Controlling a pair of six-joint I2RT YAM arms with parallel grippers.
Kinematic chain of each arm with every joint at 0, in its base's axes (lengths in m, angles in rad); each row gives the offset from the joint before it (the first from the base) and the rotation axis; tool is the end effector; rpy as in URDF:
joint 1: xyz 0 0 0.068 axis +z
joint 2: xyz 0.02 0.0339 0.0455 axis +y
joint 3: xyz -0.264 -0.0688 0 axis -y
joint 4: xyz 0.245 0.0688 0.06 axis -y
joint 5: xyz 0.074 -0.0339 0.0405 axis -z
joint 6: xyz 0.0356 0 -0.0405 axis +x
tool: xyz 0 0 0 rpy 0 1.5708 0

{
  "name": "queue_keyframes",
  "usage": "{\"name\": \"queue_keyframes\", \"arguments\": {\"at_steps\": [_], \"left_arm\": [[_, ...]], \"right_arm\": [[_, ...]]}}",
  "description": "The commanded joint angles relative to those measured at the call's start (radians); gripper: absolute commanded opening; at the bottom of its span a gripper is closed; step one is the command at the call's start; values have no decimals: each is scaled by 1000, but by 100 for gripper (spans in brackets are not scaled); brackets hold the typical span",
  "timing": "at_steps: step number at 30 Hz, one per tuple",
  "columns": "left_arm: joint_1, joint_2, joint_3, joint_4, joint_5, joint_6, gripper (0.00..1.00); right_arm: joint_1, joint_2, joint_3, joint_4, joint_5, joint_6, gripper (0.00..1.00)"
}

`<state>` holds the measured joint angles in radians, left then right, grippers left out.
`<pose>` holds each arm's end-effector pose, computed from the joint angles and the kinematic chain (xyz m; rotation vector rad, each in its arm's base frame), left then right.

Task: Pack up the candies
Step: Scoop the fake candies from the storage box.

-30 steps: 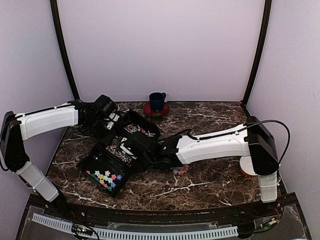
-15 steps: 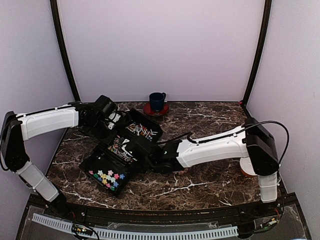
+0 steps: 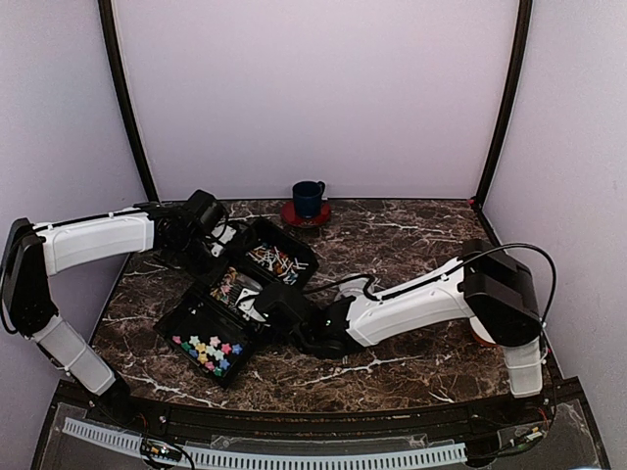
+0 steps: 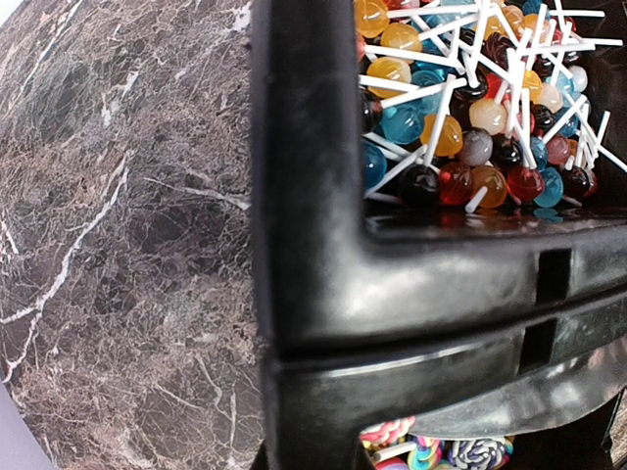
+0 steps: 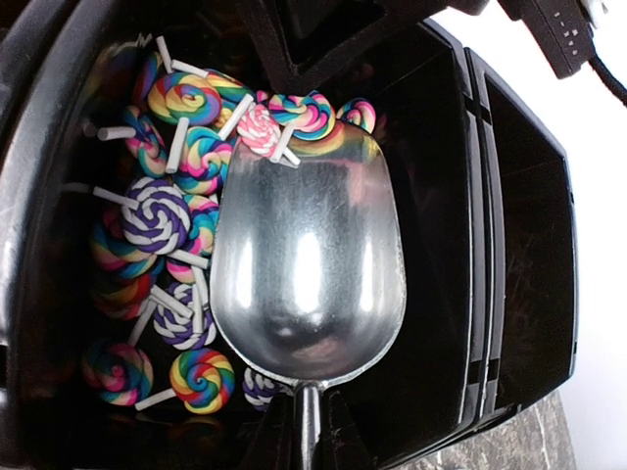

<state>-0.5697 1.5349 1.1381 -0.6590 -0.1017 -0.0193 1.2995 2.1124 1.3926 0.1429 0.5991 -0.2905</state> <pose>0.2660 -0.1661 0.2428 0.6779 2.5302 -0.0726 0.1444 0.4441 0.1669 -1.1992 1.6480 -0.0165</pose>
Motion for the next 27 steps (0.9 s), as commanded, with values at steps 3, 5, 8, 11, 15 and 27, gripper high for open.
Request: {"name": "queue_keyframes", "arguments": {"at_steps": [3,5,8,11,15,27], "left_arm": [[-24,-103,34,136,252,-22,0],[-23,-104,33,137,263,-24,0],[-12,-100,31,132,269,-30,0],[24,-101,19,135,306,-47,0],[57,-105,13,131,307,-37,0],[69,-99,2,116,185,-24,0]], "right_arm": [[10,60,3,88,-66,-145,0],[11,52,-9,104,-97,-177,0],[3,52,19,50,-118,-161,0],[-34,-21,-26,63,-279,-47,0],[-57,-84,-83,80,-334,28,0],[-57,-148,-134,-21,-259,102,0]]}}
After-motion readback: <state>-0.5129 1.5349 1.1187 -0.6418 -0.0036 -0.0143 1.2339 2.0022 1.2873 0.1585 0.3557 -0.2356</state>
